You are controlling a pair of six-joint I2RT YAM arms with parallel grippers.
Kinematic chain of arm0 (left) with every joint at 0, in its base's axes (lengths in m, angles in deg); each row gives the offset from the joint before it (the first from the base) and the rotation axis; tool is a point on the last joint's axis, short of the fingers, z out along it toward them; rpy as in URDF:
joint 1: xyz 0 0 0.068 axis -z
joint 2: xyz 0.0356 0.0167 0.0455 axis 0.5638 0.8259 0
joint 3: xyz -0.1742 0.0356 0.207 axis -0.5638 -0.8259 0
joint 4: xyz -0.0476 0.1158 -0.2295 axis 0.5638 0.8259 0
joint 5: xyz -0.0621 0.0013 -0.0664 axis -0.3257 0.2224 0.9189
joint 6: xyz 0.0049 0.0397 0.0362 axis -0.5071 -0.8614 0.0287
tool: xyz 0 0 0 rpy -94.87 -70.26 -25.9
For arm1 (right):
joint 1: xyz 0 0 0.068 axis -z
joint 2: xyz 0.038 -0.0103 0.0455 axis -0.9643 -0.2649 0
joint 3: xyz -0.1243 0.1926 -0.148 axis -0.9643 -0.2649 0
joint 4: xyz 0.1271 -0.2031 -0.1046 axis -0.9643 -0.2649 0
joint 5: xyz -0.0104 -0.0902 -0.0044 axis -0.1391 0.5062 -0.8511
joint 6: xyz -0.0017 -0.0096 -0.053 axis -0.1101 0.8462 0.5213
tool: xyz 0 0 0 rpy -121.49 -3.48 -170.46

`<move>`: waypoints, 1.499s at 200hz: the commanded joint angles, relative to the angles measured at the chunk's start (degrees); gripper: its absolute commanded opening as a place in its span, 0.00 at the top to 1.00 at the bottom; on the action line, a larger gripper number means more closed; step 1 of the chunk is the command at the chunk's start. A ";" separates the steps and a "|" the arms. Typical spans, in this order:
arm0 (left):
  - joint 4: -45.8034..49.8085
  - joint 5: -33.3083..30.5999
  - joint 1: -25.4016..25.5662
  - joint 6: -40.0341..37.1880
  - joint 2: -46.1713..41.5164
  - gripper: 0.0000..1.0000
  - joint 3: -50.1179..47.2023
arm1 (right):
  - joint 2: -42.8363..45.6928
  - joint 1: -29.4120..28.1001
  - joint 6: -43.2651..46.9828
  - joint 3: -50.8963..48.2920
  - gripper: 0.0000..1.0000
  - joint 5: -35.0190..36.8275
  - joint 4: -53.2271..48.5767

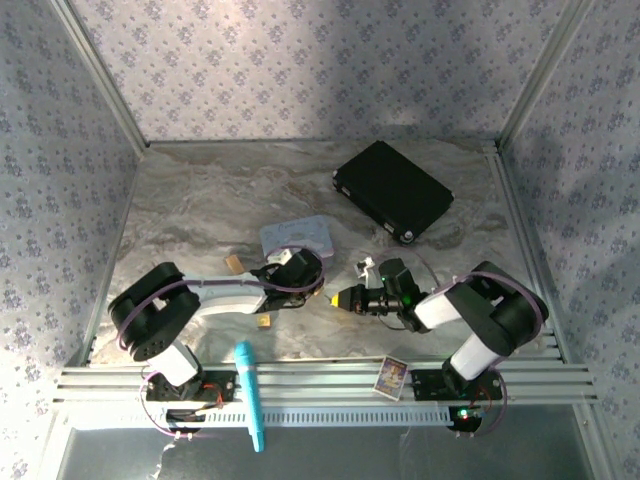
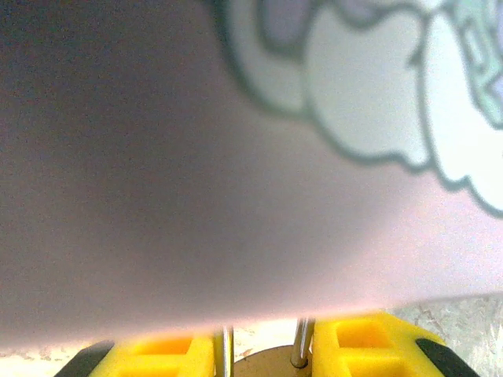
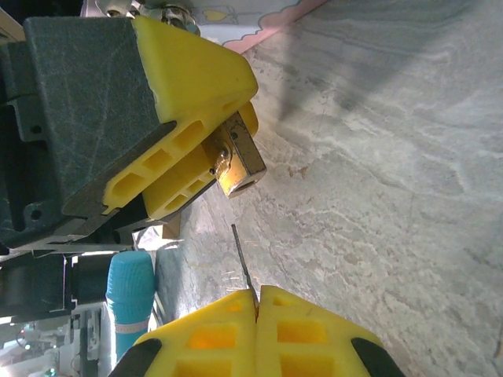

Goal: Unlock the padlock with the key

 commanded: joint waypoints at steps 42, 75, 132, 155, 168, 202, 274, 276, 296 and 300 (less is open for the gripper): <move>-0.08 2.69 -0.22 2.84 -0.74 0.83 -0.71 | -3.78 0.36 -1.07 0.26 1.00 -2.11 5.46; -1.07 3.18 -0.04 3.12 -0.29 0.83 -1.02 | -5.40 0.43 -1.30 0.62 1.00 -2.58 6.63; -4.06 3.94 -0.03 4.55 0.45 0.84 -2.84 | -10.22 2.01 -4.44 0.73 1.00 -4.30 14.58; -5.59 4.83 -0.03 5.32 1.22 0.84 -3.26 | -11.83 1.84 -5.20 1.48 1.00 -4.51 16.74; -5.62 4.70 0.04 5.27 1.06 0.84 -3.34 | -12.37 1.84 -5.51 1.69 1.00 -4.29 16.94; -4.53 3.71 -0.03 5.29 0.65 0.84 -3.59 | -12.87 2.10 -5.64 1.17 1.00 -3.85 17.63; -1.60 2.83 0.49 4.13 0.65 0.84 -1.80 | -12.95 3.22 -6.41 1.13 1.00 -3.40 19.42; -1.52 2.86 0.58 4.11 0.70 0.84 -1.82 | -12.95 3.26 -6.47 1.10 1.00 -3.40 19.44; -3.20 3.63 0.58 4.80 1.43 0.84 -2.20 | -12.69 3.41 -6.70 1.15 1.00 -3.31 19.75; -3.50 3.69 0.58 4.80 1.67 0.84 -2.21 | -12.69 3.49 -6.70 1.09 1.00 -3.24 19.95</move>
